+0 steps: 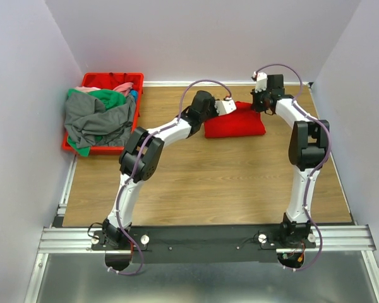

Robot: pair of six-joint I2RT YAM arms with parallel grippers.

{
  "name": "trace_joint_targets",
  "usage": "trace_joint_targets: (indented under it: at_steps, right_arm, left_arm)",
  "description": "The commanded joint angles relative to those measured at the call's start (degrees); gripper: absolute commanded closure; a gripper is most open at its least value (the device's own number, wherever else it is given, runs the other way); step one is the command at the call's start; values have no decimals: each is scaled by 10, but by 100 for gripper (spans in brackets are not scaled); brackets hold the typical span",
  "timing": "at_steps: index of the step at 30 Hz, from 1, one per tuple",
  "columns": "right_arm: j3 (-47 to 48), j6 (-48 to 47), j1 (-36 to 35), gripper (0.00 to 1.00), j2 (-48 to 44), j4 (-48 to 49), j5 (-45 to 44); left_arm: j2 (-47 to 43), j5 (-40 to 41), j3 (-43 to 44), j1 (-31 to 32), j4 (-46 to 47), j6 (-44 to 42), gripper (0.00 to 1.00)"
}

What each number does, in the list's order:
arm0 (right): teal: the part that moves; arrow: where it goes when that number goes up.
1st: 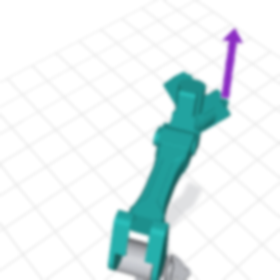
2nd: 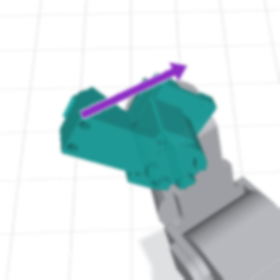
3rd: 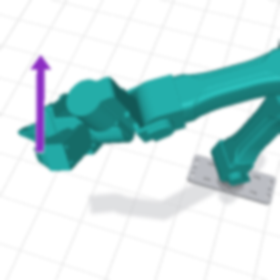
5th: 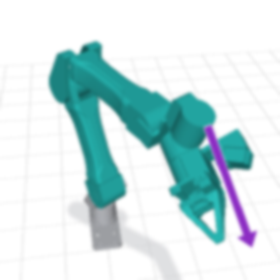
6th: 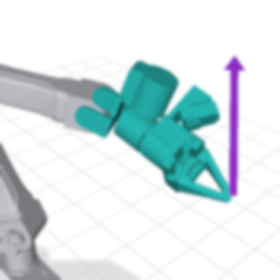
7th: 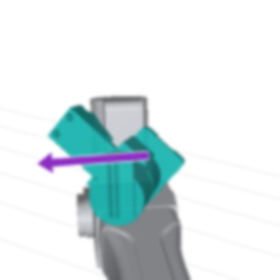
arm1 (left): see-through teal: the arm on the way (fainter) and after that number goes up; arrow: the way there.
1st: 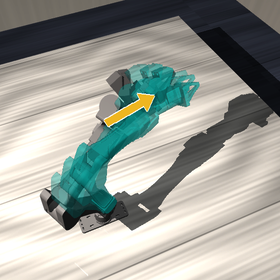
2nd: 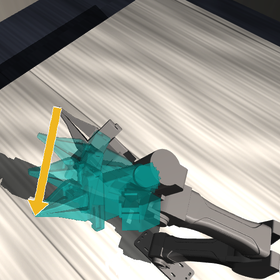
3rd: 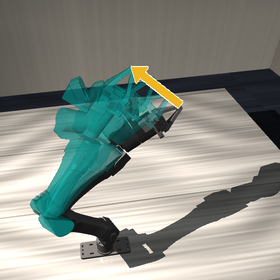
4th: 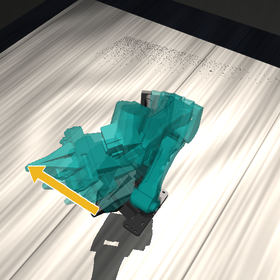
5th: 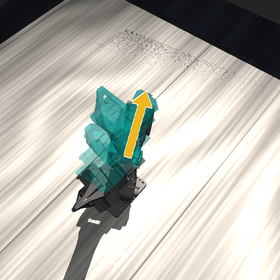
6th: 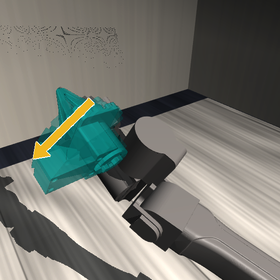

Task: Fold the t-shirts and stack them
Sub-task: Fold the tshirt

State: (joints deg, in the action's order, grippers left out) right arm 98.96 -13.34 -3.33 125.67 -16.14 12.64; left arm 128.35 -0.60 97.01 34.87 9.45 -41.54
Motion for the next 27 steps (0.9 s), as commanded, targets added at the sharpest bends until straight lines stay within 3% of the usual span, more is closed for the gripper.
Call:
trace_joint_targets:
  at_steps: [1,11,20,27]
  right_arm:
    - [34,43,-5,100,24,30,-52]
    - [5,43,-5,99,-22,47,1]
    - [38,56,-6,99,-6,49,10]
    - [-24,18,-6,100,-74,52,67]
  left_arm:
    - [19,31,33,-8,-16,17,100]
    - [7,28,26,-16,4,17,100]
    - [9,40,37,-24,10,23,100]
    - [-63,13,-30,-24,47,24,100]
